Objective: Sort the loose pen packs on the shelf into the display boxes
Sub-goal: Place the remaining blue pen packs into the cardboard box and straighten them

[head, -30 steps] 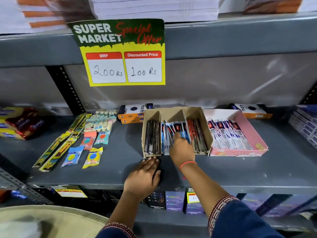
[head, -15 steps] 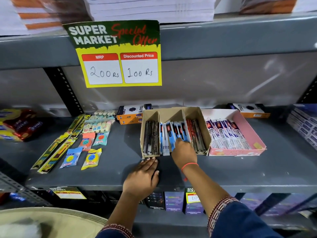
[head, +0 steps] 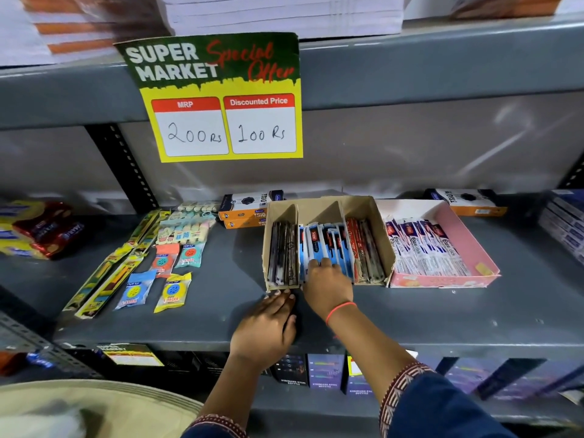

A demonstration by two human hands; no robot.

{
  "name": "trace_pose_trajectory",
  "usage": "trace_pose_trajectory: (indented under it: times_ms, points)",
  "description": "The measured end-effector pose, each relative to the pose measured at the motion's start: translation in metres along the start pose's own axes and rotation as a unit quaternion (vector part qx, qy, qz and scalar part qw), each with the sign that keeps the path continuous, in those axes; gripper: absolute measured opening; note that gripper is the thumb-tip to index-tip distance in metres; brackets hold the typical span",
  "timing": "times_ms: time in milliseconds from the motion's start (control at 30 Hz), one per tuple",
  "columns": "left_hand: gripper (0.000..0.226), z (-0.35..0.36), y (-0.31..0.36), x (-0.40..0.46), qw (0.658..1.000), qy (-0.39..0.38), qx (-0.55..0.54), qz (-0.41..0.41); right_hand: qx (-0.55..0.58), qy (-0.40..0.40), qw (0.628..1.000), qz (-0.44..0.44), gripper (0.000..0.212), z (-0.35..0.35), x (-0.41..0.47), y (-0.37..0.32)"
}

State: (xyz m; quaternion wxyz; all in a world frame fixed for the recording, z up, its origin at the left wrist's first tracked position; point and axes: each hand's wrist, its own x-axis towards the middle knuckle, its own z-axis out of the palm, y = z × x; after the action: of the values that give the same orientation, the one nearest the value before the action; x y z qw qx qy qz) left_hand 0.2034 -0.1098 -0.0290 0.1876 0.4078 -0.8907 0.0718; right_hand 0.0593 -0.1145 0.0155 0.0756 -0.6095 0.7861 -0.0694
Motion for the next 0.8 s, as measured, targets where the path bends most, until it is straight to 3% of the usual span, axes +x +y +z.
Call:
trace_pose_trajectory:
  times_ms: [500, 800]
  points:
    - [0.036, -0.0022, 0.0003, -0.0004, 1.0, 0.01, -0.01, 0.004, 0.017, 0.028, 0.999, -0.002, 0.034, -0.008, -0.0005, 0.0015]
    - [0.037, -0.0043, 0.0019, 0.0011, 1.0, 0.008, -0.006, 0.009, -0.076, 0.013, 0.997, -0.021, 0.037, -0.0021, 0.003, 0.0021]
